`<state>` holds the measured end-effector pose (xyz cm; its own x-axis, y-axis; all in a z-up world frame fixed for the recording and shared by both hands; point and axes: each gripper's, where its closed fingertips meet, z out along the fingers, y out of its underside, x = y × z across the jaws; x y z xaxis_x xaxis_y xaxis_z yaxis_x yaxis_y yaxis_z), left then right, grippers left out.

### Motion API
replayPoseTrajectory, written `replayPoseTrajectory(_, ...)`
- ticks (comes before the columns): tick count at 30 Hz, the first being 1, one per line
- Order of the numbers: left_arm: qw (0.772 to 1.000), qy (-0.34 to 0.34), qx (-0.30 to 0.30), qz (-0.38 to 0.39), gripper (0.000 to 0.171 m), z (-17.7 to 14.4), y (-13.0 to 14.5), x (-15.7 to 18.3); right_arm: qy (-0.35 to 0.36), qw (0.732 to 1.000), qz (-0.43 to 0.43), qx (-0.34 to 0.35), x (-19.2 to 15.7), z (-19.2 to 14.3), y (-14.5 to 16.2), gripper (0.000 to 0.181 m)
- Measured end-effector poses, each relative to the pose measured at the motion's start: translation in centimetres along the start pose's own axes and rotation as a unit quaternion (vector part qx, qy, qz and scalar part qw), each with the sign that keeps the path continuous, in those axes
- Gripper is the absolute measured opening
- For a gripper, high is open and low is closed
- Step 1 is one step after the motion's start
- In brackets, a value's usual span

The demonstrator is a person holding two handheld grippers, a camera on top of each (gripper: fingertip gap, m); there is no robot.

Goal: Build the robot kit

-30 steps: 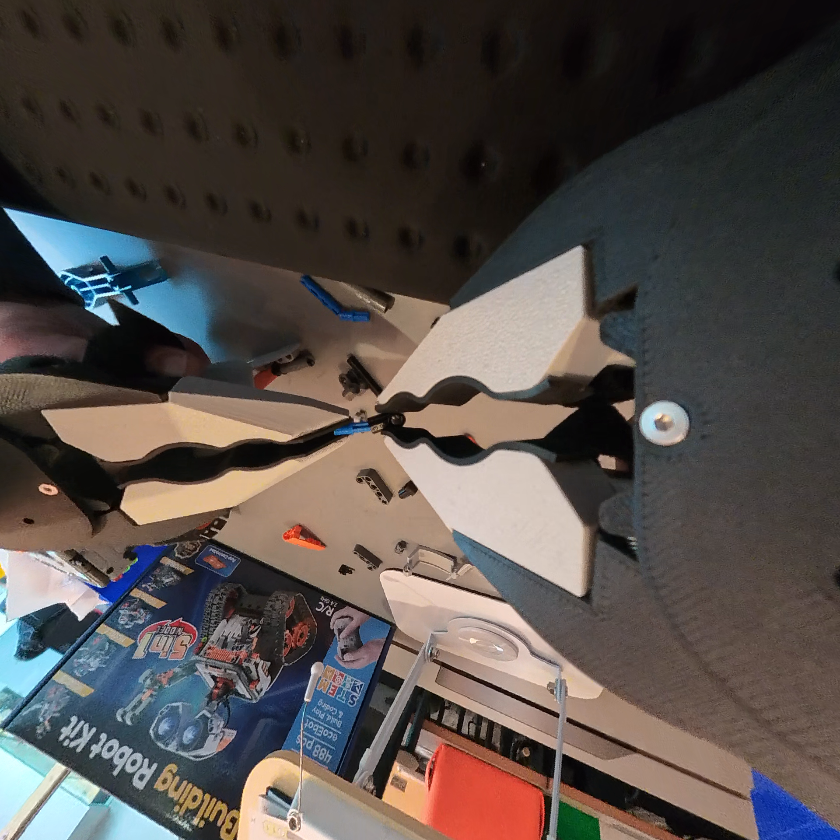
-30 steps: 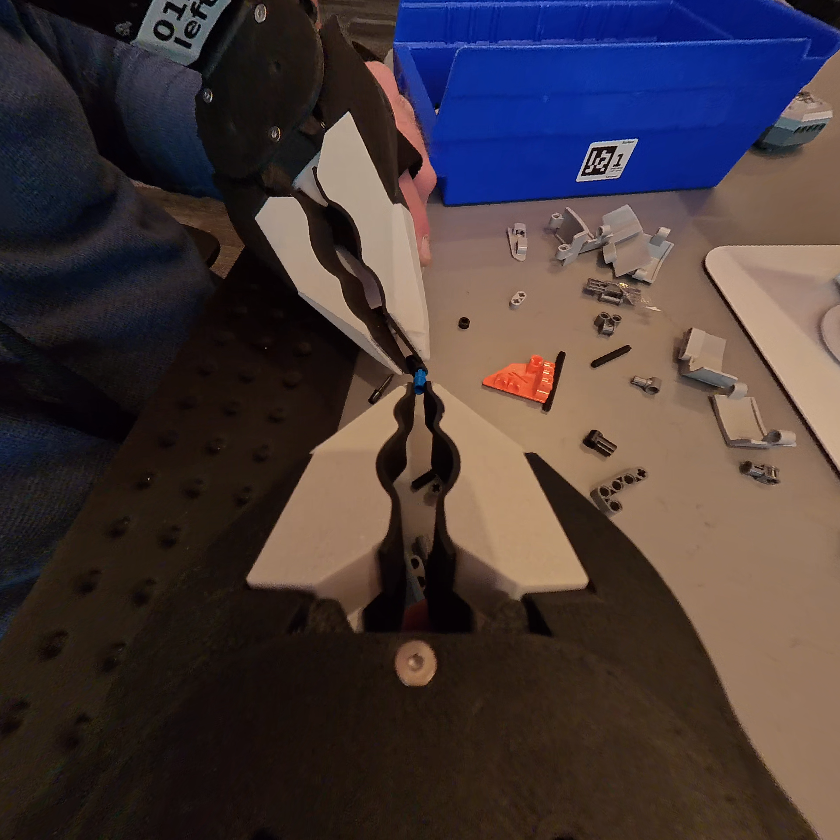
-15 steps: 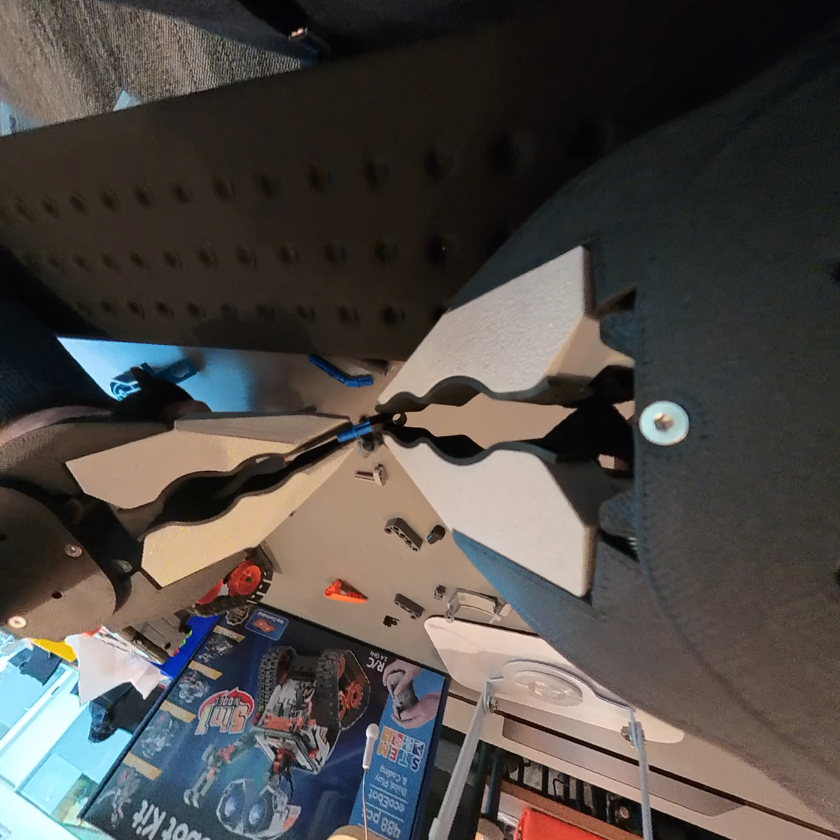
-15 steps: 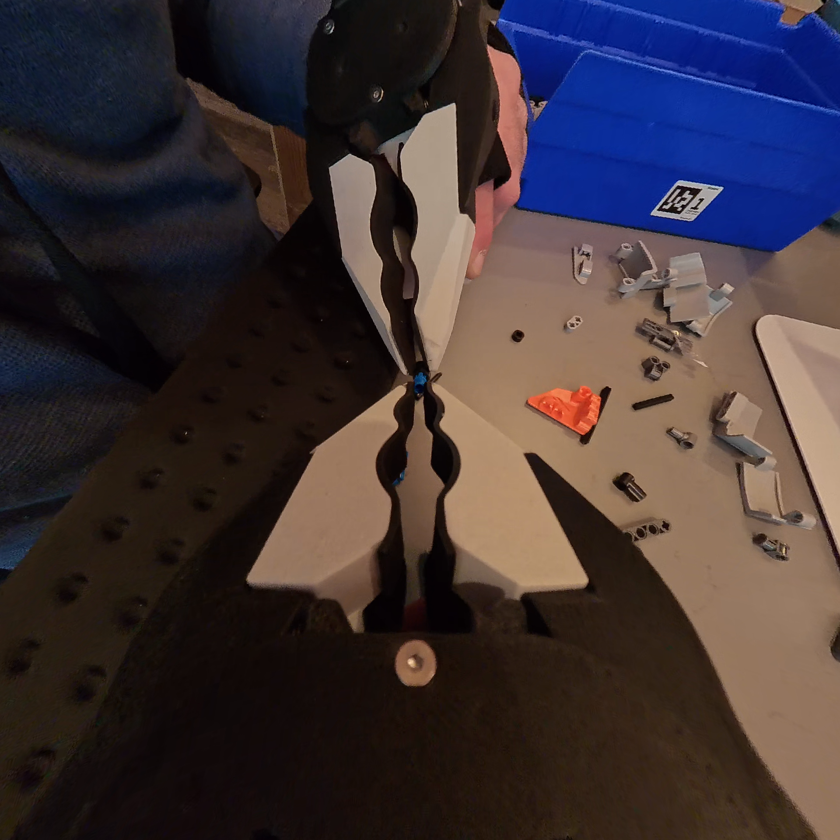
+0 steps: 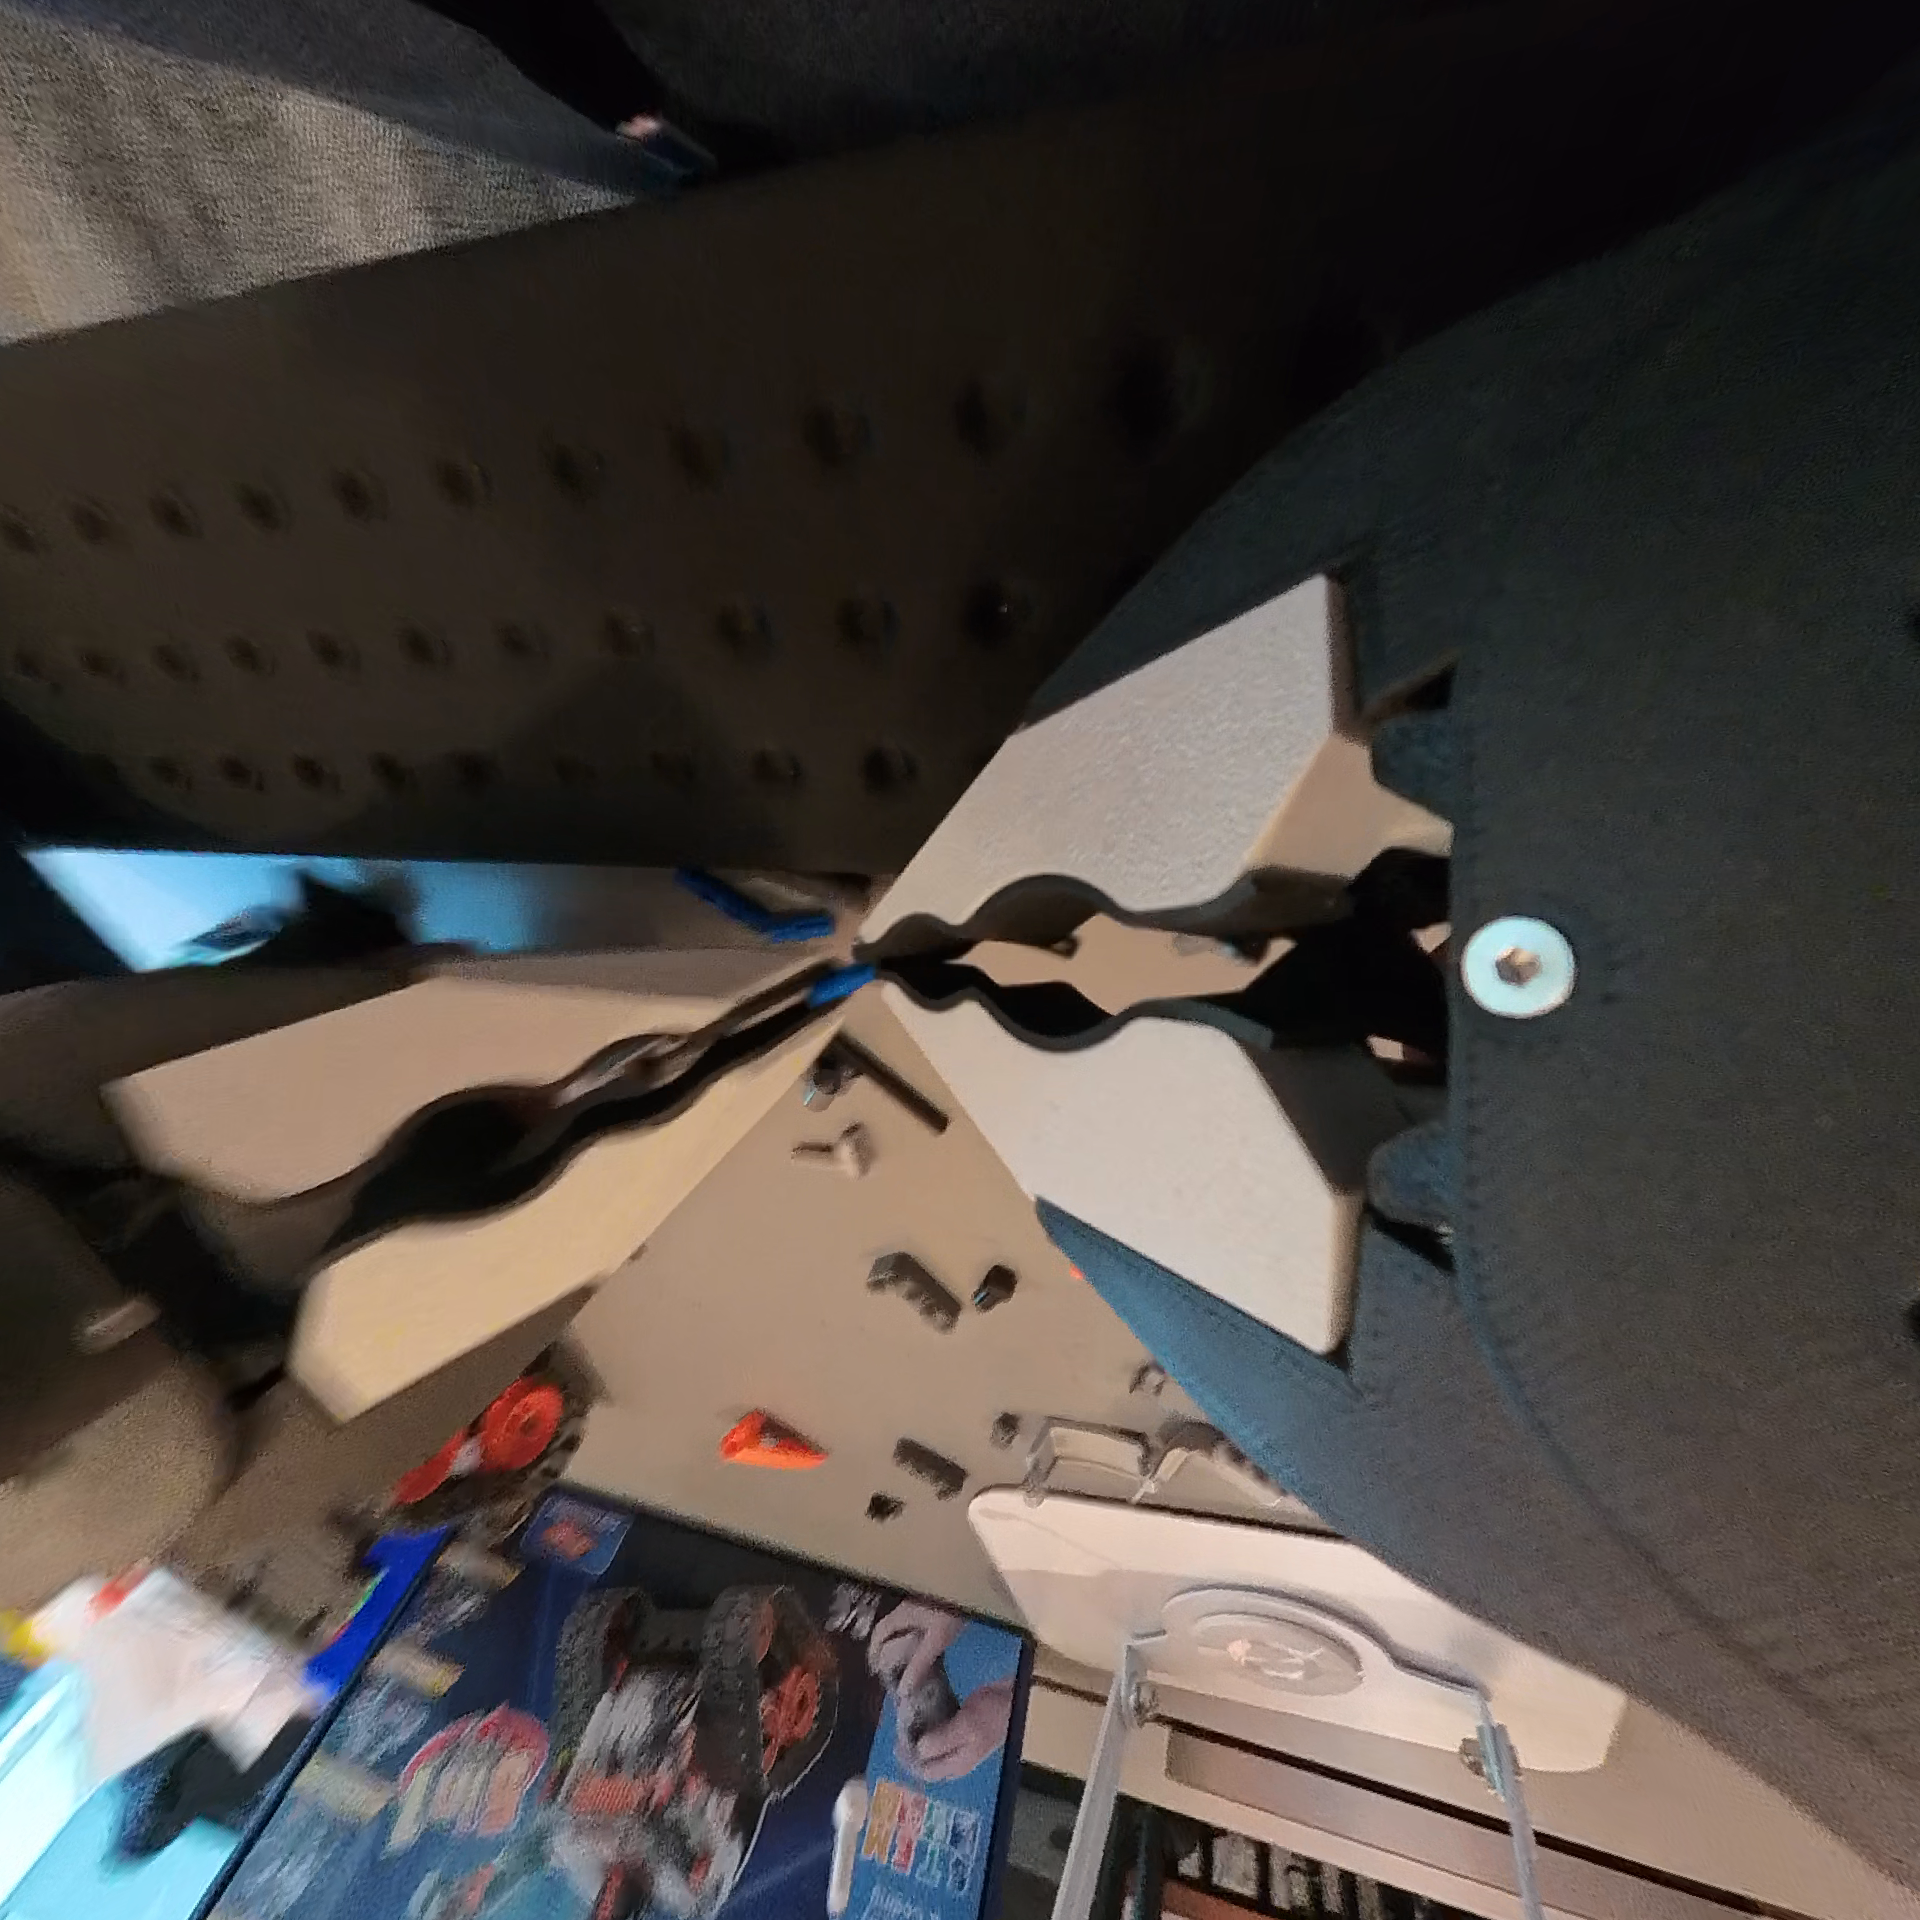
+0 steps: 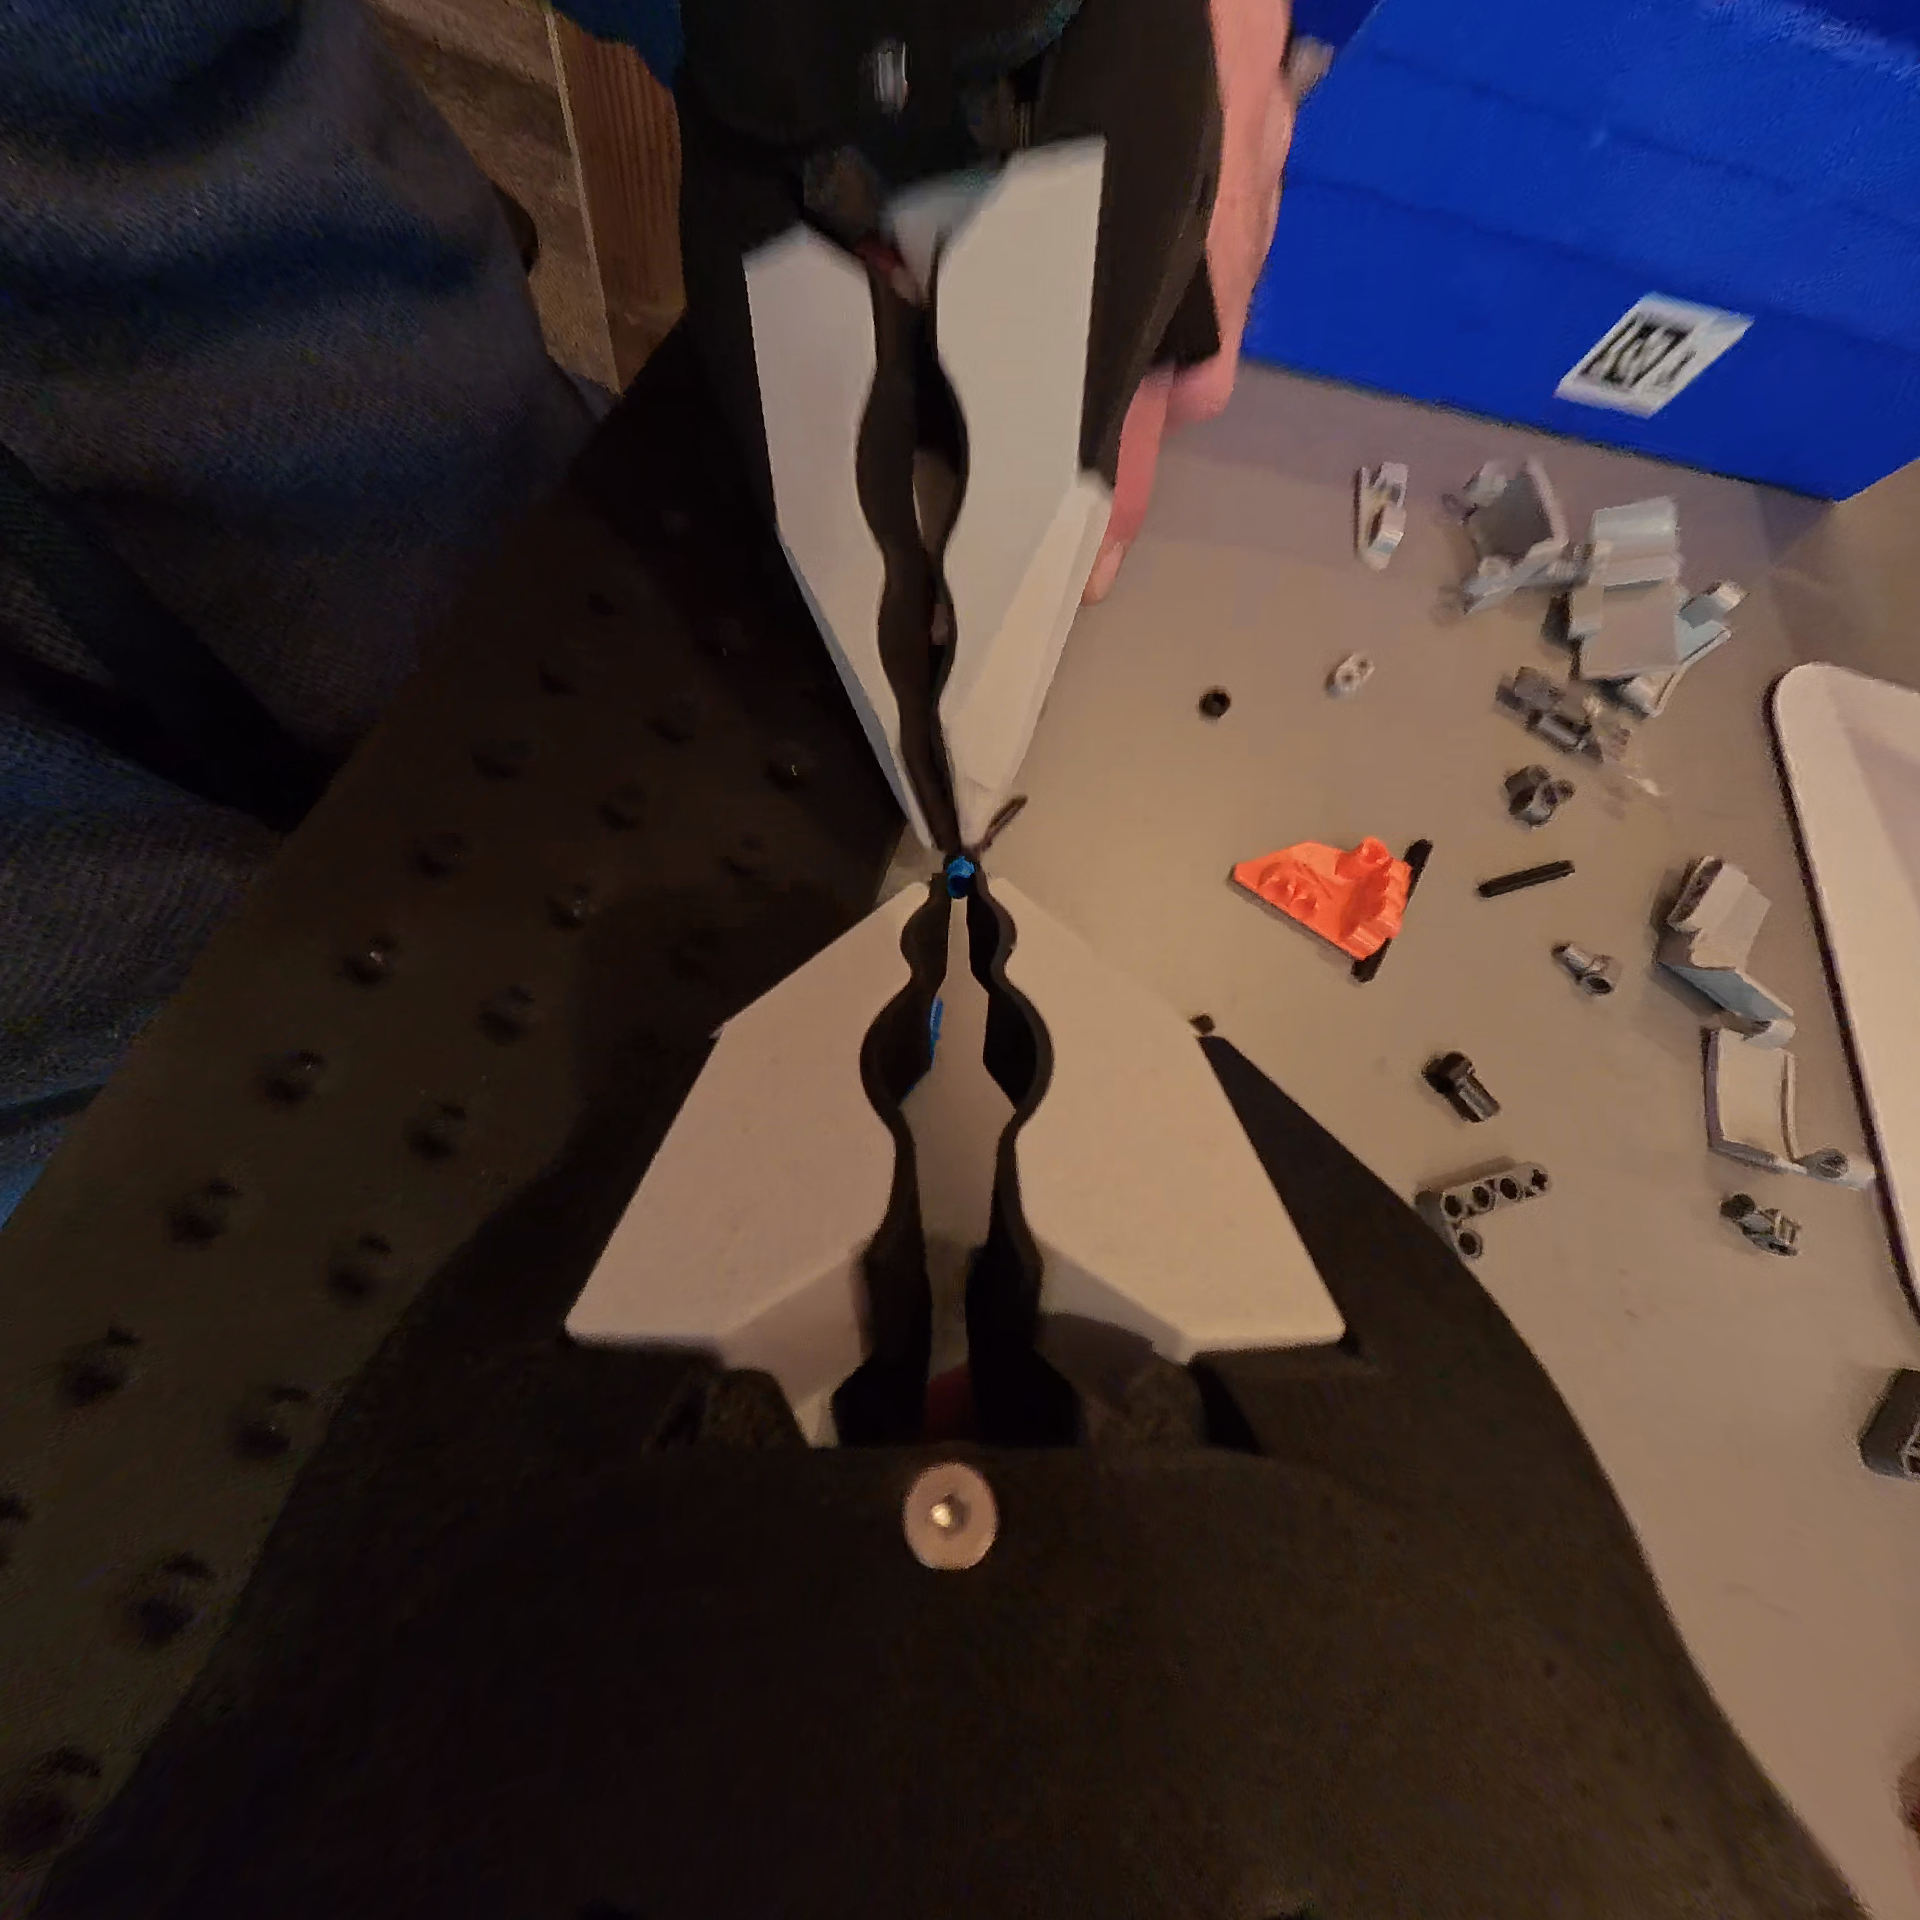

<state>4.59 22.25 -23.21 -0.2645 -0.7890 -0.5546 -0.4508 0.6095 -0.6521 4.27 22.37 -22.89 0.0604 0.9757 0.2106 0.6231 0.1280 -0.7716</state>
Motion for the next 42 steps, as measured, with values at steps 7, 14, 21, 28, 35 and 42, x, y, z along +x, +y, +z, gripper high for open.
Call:
replayPoseTrajectory(7,0.999,0.013,0.036,-0.038,0.000,-0.3,-1.6,-0.3,-0.028,0.999,0.015,-0.015,-0.7,1.0,1.0,0.000)
replayPoseTrajectory(14,0.995,0.023,-0.035,-0.092,0.002,-1.3,1.7,-0.9,-0.022,1.000,0.019,-0.003,-0.4,0.3,0.5,0.000)
replayPoseTrajectory(21,0.989,0.060,-0.047,-0.130,0.019,-0.2,1.2,-0.9,0.006,0.998,0.049,0.032,1.3,-1.0,0.0,0.000)
replayPoseTrajectory(28,0.994,0.016,-0.041,-0.102,0.005,0.8,1.1,-1.8,0.011,0.997,0.059,0.058,1.6,-1.7,-0.7,0.000)
replayPoseTrajectory(35,0.995,0.002,-0.058,-0.082,0.003,0.9,1.7,-1.6,0.026,0.998,0.042,0.033,1.6,-1.2,-0.5,0.000)
replayPoseTrajectory(42,0.995,-0.002,-0.074,-0.071,0.002,1.1,2.2,-1.4,0.035,0.999,0.029,0.012,1.6,-0.5,0.0,0.000)
